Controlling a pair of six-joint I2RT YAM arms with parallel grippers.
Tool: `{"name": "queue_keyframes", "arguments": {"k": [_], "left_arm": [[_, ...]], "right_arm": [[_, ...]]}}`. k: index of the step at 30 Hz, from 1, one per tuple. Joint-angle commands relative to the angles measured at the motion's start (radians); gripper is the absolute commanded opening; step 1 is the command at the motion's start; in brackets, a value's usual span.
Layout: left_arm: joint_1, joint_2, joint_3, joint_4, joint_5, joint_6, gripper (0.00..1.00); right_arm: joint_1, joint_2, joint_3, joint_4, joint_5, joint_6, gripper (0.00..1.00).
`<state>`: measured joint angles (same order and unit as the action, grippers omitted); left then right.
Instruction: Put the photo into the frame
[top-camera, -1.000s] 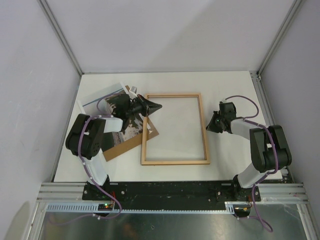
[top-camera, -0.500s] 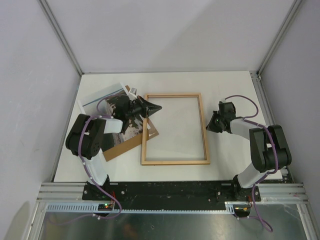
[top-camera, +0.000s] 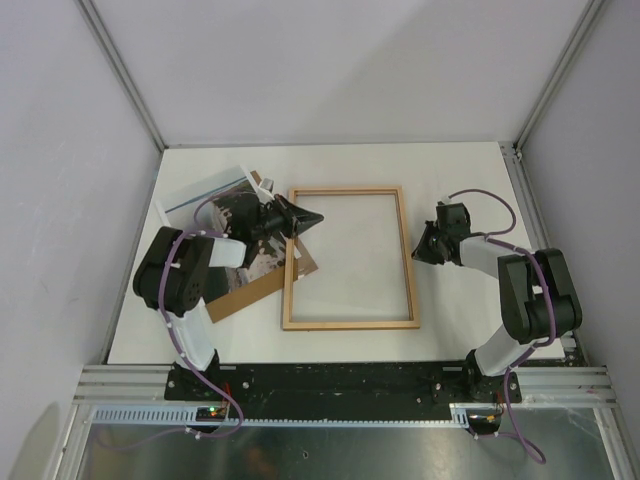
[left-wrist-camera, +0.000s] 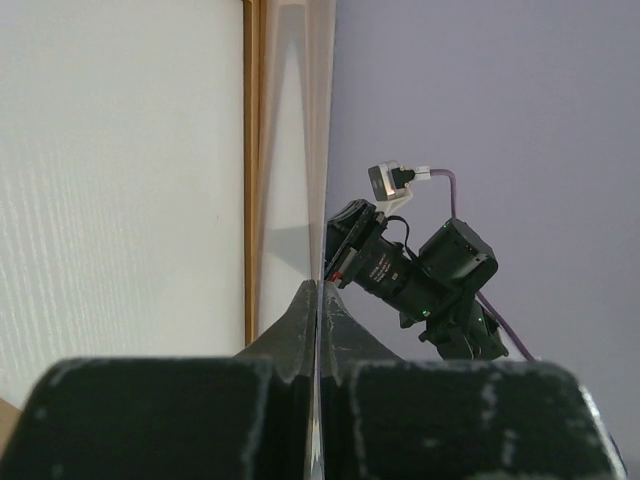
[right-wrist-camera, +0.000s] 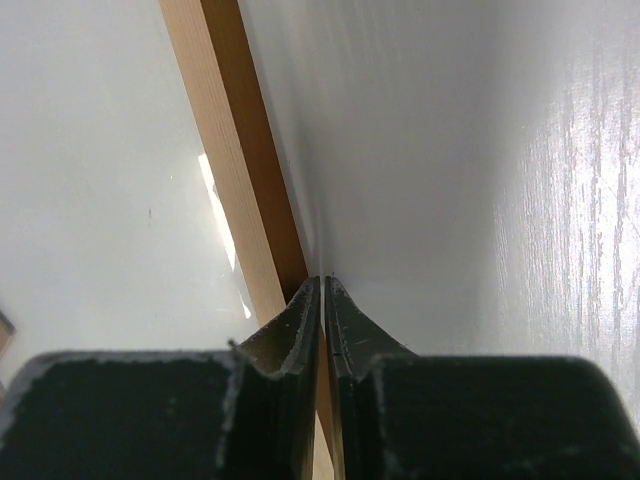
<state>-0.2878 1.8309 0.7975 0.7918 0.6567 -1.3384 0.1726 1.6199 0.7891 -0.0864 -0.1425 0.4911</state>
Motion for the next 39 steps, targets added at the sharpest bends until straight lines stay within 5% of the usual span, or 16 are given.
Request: {"name": "queue_keyframes", "arguments": {"k": [1,39], "left_arm": [[0.006,0.005,-0.009,0.067,-0.002,-0.018,0.0],[0.001,0.021,-0.047,0.12,0.001,-0.024,0.0]], "right_arm": [[0.011,0.019,0.032,-0.005,0.02,-0.025,0.1],[0.028,0.036,0.045,-0.017,0.035,-0.033,0.1]]}}
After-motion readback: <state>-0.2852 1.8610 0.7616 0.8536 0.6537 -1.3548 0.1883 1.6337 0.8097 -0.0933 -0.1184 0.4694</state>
